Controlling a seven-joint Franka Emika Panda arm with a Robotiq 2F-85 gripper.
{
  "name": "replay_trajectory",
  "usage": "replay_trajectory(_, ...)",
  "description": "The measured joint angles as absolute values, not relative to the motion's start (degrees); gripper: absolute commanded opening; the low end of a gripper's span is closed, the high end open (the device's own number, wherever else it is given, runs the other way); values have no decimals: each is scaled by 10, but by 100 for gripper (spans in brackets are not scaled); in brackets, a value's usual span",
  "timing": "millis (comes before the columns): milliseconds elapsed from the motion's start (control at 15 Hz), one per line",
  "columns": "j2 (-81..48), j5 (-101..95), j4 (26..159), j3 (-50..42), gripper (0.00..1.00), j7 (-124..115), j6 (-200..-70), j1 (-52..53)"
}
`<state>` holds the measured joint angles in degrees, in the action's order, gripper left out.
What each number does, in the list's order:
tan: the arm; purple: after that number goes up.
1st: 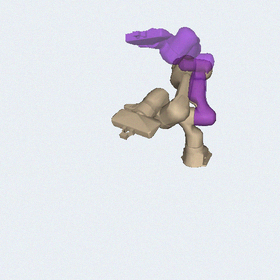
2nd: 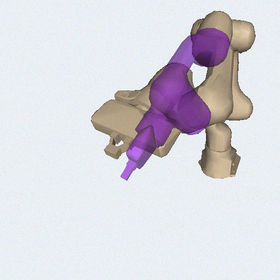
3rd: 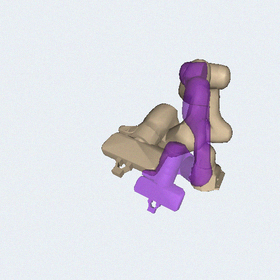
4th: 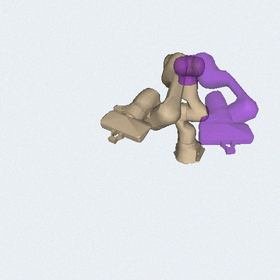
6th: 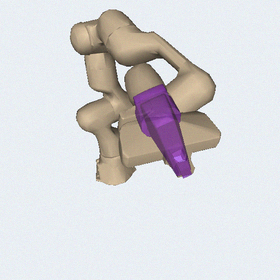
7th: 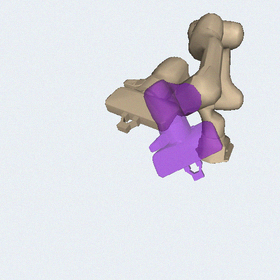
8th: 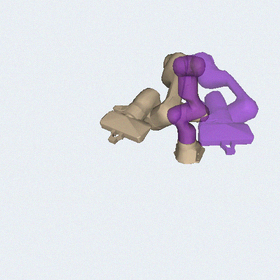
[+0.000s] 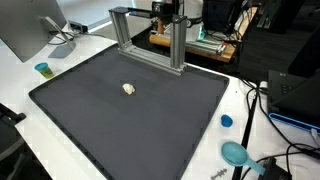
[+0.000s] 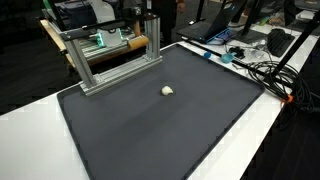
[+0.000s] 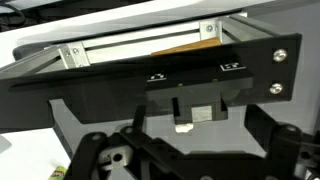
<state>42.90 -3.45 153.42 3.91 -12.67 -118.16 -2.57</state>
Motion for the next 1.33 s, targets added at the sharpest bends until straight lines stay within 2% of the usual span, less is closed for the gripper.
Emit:
replay_trajectory(133,434,-34,1543,41,96,-127,-1198,-24)
replay_trajectory(333,439,-34,1555,44,77,-127,-1227,-20)
replay_trajectory(400,439,-34,1559,45,80,-127,-1238,-20)
replay_trajectory(667,435,-35,1570,49,81,-127,-1264,-20)
replay_trajectory(867,428,-37,1573,50,87,-127,-1269,-22)
replay_trajectory(1267,420,-37,1573,46,72,-99,-1262,-22)
replay_trajectory(1333,419,-37,1573,44,73,-92,-1258,-21)
